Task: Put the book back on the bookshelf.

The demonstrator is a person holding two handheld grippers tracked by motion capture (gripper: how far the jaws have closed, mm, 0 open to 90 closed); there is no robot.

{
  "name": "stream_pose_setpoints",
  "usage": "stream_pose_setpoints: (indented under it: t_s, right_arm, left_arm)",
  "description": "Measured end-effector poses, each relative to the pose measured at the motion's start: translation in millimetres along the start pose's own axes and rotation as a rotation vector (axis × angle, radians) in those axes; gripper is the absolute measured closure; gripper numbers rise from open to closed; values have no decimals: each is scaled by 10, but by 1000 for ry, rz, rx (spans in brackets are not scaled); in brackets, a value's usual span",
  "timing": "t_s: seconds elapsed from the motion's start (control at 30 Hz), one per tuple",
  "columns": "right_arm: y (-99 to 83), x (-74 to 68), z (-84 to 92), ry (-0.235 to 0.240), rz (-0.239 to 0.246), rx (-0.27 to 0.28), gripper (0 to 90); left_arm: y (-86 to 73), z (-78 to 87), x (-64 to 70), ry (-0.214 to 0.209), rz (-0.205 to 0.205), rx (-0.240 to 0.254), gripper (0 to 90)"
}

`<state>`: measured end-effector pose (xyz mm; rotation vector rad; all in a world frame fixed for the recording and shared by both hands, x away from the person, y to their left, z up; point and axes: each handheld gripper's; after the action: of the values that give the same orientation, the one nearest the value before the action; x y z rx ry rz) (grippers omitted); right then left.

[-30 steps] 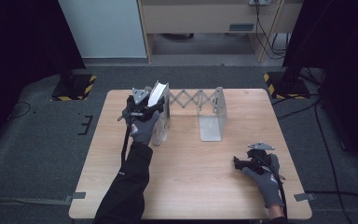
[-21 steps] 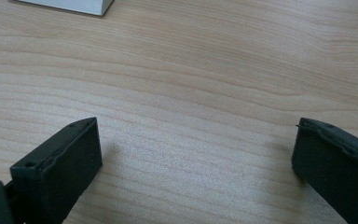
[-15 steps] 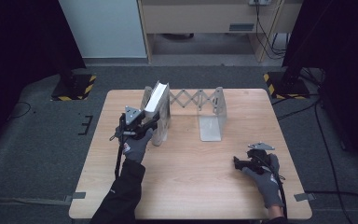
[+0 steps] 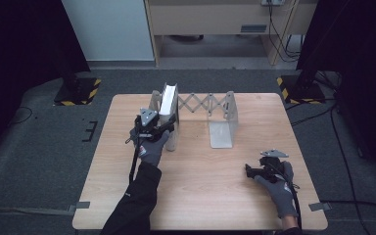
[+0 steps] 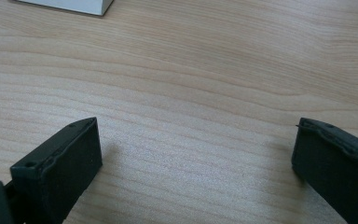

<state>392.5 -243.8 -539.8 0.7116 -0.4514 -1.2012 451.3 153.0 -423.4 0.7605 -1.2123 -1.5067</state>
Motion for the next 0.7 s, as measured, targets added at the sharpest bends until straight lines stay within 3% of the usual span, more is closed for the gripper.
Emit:
stream_pose_setpoints:
  t_s: [0.23,0.47,0.7]
  right_arm:
    - [0,0,0,0,0,0,18]
    - [-1,0,0,1,1,0,18]
    - [-1,0,1,-1,1,1,21]
  left_arm:
    - [37,-112,9,-6,-5,-1,371]
    - [22,-118,27,-28,-20,-4,346]
    - [-23,115,-32,-58,-23,-4,315]
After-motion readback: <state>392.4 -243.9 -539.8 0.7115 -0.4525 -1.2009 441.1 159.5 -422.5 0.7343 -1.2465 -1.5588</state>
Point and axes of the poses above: each handheld gripper's, and its own axes: z roughly backward along the jaws, y roughly out of its top, x roughly to its right, and after that the axes turned 4 degrees about y, right-handed
